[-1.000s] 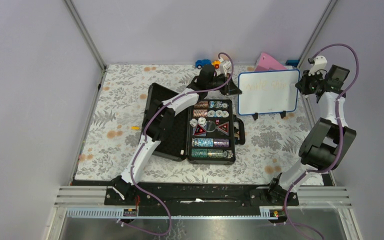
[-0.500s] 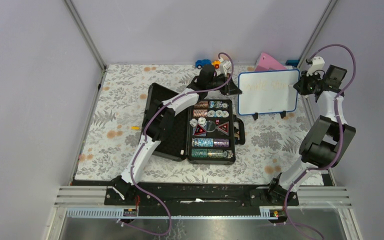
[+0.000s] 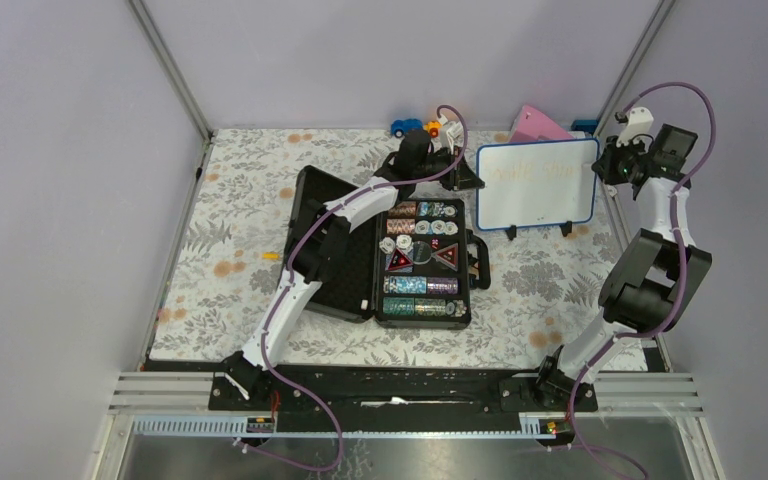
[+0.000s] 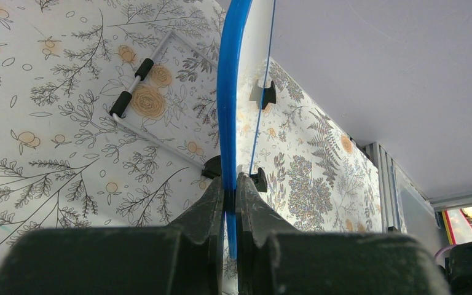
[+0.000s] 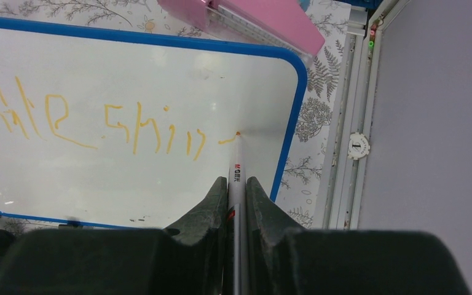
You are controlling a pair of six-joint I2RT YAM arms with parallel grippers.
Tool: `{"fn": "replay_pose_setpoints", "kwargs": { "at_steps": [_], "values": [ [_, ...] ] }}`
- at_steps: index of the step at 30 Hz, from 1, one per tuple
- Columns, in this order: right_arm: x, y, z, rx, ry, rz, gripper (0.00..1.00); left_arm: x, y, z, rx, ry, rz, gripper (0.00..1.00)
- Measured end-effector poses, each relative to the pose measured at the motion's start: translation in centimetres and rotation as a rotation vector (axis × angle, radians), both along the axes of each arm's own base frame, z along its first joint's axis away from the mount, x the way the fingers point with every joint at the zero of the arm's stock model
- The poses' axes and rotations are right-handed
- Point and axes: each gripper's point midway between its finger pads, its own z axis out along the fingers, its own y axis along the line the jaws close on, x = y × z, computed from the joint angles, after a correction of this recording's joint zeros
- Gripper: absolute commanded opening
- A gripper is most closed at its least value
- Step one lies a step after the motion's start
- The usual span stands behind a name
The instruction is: Write a sentence on the whiteboard
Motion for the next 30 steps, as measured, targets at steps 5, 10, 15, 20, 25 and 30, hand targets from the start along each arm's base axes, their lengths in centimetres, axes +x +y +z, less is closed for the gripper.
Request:
{"fn": "replay_pose_setpoints", "kwargs": {
  "at_steps": [5,10,15,20,25,30],
  "values": [
    [0.2,0.0,0.4,-0.004,-0.009,0.002,0.0,0.0,0.0,0.0,0.0,0.0,0.0,0.0],
    [0.5,0.6,0.5,-0.005,-0.011,0.016,0.0,0.0,0.0,0.0,0.0,0.0,0.0,0.0],
    [0.7,1.3,0.5,-0.005,-0.012,0.03,0.0,0.0,0.0,0.0,0.0,0.0,0.002,0.0],
    [0.6,1.3,0.4,-0.009,-0.011,0.035,0.0,0.1,0.0,0.0,0.0,0.0,0.004,0.0],
    [-0.2,1.7,-0.7,-0.013,0.008,0.043,0.0,0.1,0.0,0.0,0.0,0.004,0.007,0.0],
    [-1.2,2.1,-1.8,-0.014,0.035,0.051,0.0,0.1,0.0,0.0,0.0,0.003,0.007,0.0]
  ]
}}
